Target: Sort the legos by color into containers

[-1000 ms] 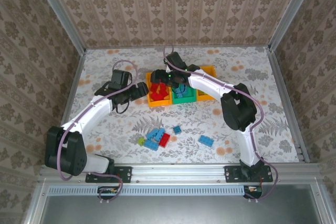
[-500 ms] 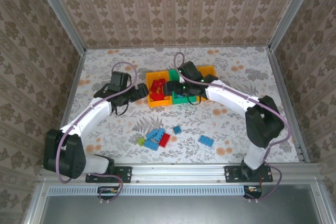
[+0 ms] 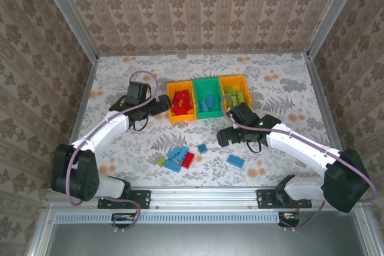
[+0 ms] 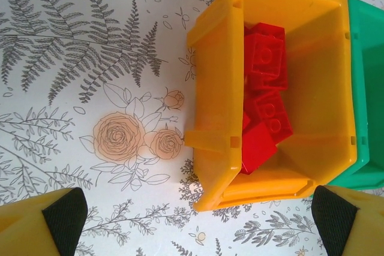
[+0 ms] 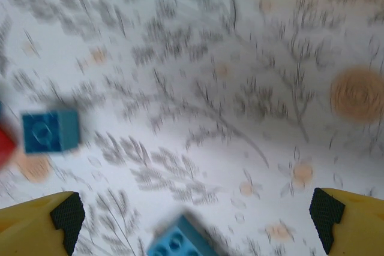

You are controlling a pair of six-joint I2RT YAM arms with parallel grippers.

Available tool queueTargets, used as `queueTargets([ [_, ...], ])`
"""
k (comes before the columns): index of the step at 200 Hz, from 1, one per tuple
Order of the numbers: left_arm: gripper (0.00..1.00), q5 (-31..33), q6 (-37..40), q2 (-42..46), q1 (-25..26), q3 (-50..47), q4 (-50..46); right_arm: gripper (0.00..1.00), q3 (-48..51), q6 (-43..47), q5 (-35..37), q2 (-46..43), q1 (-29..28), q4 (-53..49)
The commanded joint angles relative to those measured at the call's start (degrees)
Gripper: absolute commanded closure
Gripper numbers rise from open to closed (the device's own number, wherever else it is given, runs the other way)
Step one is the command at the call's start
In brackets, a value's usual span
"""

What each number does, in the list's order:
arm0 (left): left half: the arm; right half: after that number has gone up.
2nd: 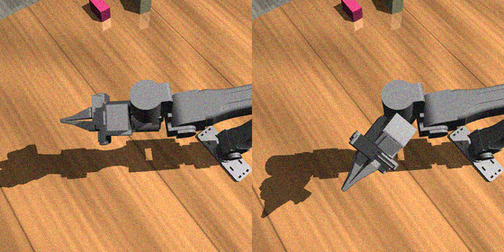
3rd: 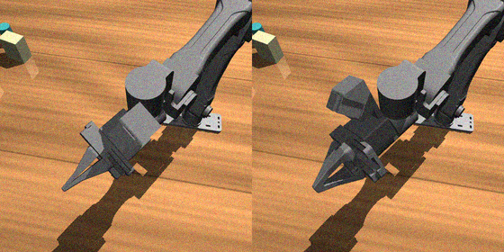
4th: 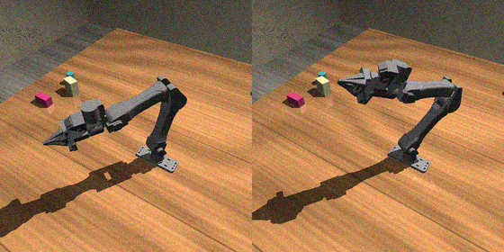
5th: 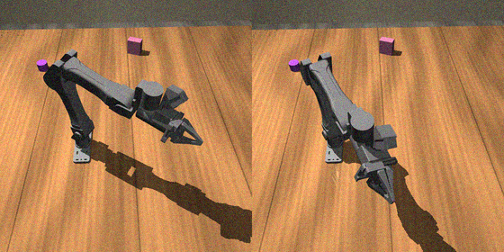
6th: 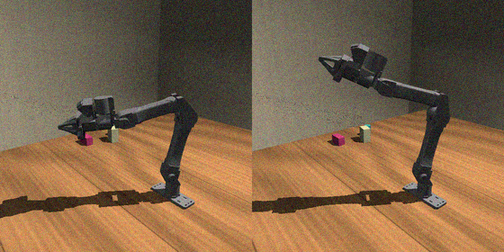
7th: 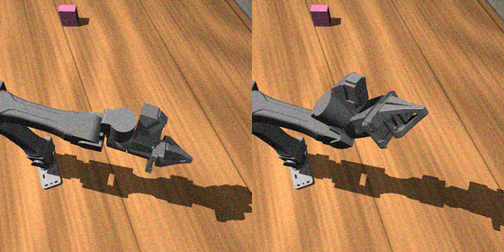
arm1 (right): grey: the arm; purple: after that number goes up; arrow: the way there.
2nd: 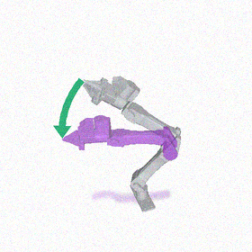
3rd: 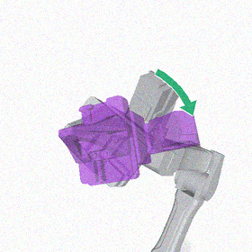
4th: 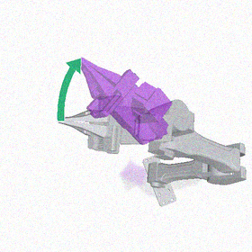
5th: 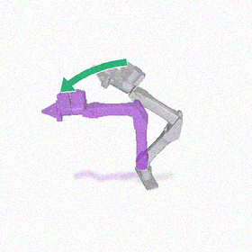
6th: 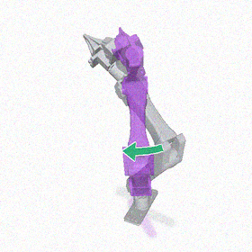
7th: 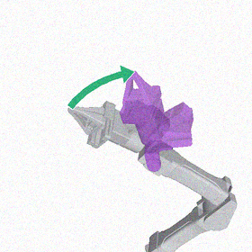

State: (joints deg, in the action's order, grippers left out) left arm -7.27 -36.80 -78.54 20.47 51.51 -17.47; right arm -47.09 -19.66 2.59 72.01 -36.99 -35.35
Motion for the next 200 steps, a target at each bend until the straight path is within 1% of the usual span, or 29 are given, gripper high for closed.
queueTargets([
  [1,0.00,-1.87,0.24,-1.49,-0.52,0.39,1.52,0.00,1.19,0.02,2.08,-0.45,-1.63,-7.54],
  [14,0.00,-2.13,-0.02,-1.77,-0.52,0.43,1.87,0.02,-0.09,-2.26,2.52,1.80,-2.32,-11.34],
  [38,0.00,-2.08,-0.03,-1.74,-0.52,0.20,2.11,0.02,-1.16,-5.12,3.83,5.21,-6.16,-15.78],
  [59,0.00,-2.11,0.15,-2.00,-0.54,0.00,2.36,0.02,-1.70,-5.31,3.89,7.27,-8.44,-16.30],
  [69,0.00,-2.21,0.32,-2.29,-0.52,0.24,2.36,0.02,-2.62,-5.36,3.83,10.79,-8.86,-16.65],
  [90,0.00,-2.55,0.29,-2.65,-0.54,0.56,2.33,0.04,-5.13,-5.17,4.71,15.43,-9.88,-17.55],
  [108,0.00,-2.54,0.37,-2.49,-0.52,0.54,2.28,0.07,-5.78,-4.62,5.40,17.49,-10.34,-16.77],
  [164,0.00,-1.93,0.51,-2.22,-0.52,0.21,1.91,0.27,-5.19,-3.66,4.42,22.55,-10.45,-13.40],
  [176,0.00,-1.94,0.52,-2.27,-0.66,0.20,1.86,0.34,-4.99,-3.55,4.35,22.90,-10.53,-12.68],
  [200,0.00,-1.58,0.63,-2.15,-0.61,0.19,1.65,0.52,-4.49,-3.08,4.00,23.00,-10.51,-11.42],
])
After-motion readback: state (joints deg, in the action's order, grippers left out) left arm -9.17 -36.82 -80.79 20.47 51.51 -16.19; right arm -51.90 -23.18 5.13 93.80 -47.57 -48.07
